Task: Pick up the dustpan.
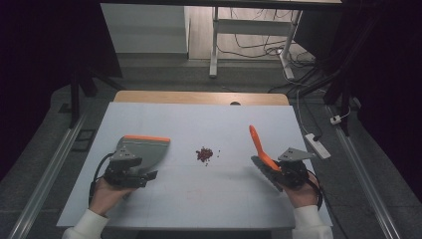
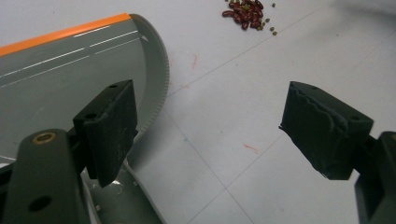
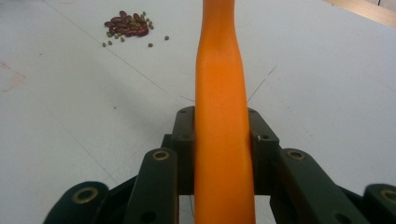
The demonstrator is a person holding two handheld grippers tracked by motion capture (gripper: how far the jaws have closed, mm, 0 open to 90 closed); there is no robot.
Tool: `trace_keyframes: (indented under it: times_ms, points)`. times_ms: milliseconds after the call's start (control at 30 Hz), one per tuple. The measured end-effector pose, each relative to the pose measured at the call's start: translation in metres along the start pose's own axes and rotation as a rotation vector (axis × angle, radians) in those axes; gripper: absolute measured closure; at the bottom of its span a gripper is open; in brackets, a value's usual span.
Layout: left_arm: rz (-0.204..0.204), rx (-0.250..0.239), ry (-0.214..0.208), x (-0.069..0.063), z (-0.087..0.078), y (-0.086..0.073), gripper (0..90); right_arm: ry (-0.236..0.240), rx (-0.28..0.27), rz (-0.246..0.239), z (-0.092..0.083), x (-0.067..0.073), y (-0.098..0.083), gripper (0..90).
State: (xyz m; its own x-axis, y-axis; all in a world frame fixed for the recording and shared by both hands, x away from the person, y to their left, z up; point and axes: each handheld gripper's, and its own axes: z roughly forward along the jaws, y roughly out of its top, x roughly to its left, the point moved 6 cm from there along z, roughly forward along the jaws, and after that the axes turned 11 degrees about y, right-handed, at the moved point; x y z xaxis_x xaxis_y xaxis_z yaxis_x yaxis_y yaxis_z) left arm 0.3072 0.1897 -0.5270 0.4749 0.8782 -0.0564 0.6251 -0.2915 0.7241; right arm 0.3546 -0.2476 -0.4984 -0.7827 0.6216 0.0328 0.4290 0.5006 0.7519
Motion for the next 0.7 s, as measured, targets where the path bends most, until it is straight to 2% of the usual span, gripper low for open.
trace_keyframes:
  times_ms: [500, 700]
  points:
    - [-0.003, -0.01, -0.007, -0.0025, -0.0065, 0.0006, 19.3, -0.018, 0.012, 0.009, 0.0017, -0.0043, -0.0025, 70.1]
    - [0.01, -0.009, -0.002, -0.0043, -0.0068, 0.0026, 19.3, -0.022, 0.013, 0.006, 0.0015, -0.0042, -0.0027, 70.0]
